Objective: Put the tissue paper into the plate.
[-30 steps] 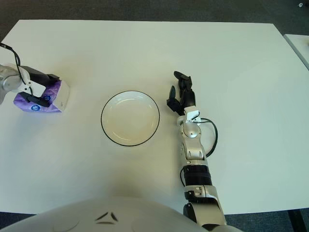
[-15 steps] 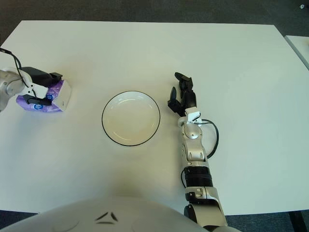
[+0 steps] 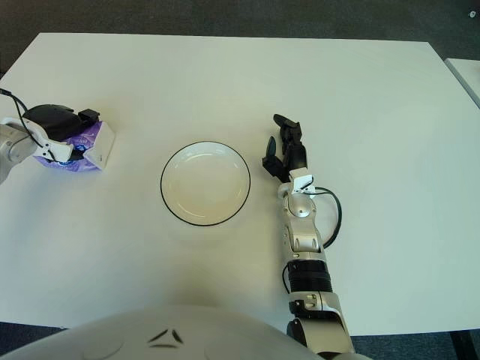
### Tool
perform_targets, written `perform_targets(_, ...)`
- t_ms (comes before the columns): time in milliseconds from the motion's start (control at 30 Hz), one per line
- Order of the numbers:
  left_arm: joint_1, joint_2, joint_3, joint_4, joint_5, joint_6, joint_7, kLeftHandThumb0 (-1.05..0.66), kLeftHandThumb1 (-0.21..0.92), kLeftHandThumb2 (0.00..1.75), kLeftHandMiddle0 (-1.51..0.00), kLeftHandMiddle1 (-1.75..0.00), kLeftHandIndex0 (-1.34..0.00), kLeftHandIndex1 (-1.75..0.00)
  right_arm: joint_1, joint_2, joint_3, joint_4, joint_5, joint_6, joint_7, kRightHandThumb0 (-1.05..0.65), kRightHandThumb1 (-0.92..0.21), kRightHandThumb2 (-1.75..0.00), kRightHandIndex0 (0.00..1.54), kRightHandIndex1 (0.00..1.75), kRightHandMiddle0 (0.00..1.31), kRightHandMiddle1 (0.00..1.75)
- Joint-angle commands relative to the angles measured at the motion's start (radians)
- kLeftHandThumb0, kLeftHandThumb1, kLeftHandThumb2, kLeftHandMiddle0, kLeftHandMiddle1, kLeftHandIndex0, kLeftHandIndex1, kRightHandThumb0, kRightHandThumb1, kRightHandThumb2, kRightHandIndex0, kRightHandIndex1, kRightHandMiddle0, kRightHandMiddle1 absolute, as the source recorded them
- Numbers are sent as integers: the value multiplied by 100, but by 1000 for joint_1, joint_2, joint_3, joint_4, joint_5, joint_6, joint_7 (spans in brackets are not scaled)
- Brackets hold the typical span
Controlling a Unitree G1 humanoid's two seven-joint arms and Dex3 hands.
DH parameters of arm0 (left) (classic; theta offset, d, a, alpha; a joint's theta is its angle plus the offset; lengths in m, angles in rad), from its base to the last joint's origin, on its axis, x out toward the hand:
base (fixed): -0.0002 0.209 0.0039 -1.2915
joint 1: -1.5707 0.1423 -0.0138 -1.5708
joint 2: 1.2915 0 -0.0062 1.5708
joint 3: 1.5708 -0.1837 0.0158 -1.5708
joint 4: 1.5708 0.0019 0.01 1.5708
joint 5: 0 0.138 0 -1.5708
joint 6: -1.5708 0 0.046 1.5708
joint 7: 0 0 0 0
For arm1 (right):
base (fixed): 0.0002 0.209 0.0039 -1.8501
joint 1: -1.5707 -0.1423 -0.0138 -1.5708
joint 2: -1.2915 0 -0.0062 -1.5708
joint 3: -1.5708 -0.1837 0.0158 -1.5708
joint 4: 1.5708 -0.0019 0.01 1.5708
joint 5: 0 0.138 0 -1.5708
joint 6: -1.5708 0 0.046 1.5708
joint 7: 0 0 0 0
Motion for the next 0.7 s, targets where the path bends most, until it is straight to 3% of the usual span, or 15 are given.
perform_targets(0, 52, -66, -60, 92, 36, -10, 46, -8, 29, 123, -75, -143, -55, -165, 120, 6, -2, 97, 11, 119, 9, -66, -92, -92, 28, 28, 0, 81)
perform_targets(133, -4, -81, -43, 130, 14, -6, 73, -2, 19, 141, -74, -166, -55, -164, 118, 3, -2, 99, 10, 124, 9, -67, -92, -92, 28, 29, 0, 81)
perform_targets(233, -31, -84, -27, 126, -7, -6, 74, -1, 9, 153, -79, -172, -64, -160, 117, 2, -2, 101, 10, 125, 10, -67, -92, -92, 28, 29, 0, 81)
perform_targets(467, -30, -73, 19, 26, -56, -47, 105, -1, -8, 170, -88, -174, -80, -155, 109, -1, -1, 113, 10, 118, 12, -67, -92, -93, 28, 29, 0, 80)
perform_targets(667, -13, -53, 68, -78, -112, -99, 112, -1, -13, 174, -90, -175, -85, -153, 105, -4, -1, 123, 10, 113, 14, -67, -92, -93, 28, 29, 0, 81)
